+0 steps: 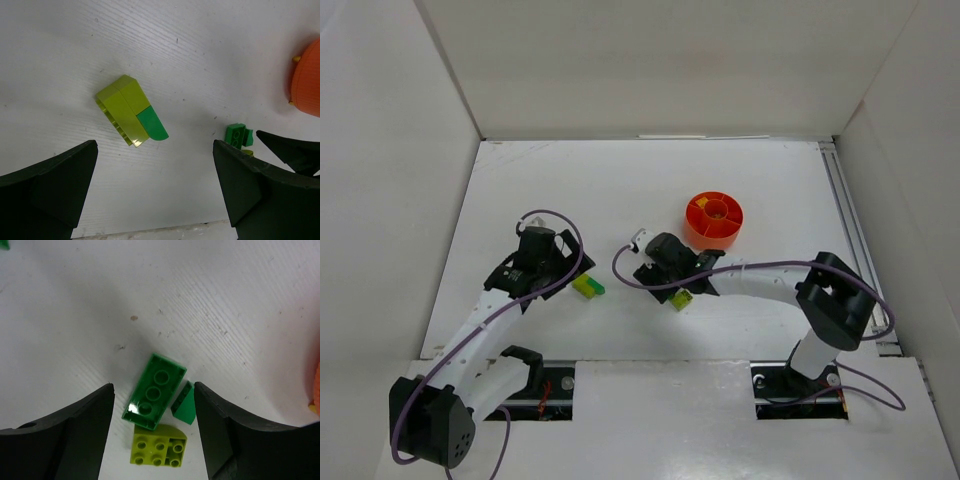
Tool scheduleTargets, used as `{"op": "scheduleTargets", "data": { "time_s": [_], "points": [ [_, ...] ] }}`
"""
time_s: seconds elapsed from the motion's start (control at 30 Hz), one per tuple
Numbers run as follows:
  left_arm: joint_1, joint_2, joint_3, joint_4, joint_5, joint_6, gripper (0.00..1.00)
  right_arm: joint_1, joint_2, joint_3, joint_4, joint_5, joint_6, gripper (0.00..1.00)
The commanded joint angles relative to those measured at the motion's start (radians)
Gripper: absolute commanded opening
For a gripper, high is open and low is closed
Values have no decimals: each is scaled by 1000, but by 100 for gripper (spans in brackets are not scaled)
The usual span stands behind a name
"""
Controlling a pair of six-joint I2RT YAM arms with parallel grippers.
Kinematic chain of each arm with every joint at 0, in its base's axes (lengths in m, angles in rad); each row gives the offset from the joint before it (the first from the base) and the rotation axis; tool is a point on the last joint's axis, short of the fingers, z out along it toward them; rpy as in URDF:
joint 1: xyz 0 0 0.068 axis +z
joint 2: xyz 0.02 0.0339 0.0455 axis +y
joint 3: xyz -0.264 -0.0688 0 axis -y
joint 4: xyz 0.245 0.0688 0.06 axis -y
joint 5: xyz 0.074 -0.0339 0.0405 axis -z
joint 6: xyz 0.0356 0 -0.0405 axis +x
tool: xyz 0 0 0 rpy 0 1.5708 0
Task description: Sort the legos into containers by color
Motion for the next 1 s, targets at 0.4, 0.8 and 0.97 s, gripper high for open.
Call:
{"op": "scheduleTargets", "data": {
  "time_s": [0.4, 0.8, 0.97],
  "points": [
    [-4, -24, 0, -26, -1, -5, 99, -5, 144, 115, 43, 40, 13, 58],
    [-4, -33, 10, -26, -11, -5, 99, -5, 103, 10, 24, -4, 56, 58],
    [-4, -33, 10, -26, -11, -5, 99, -5, 80, -20, 24, -15, 56, 48]
  ]
}}
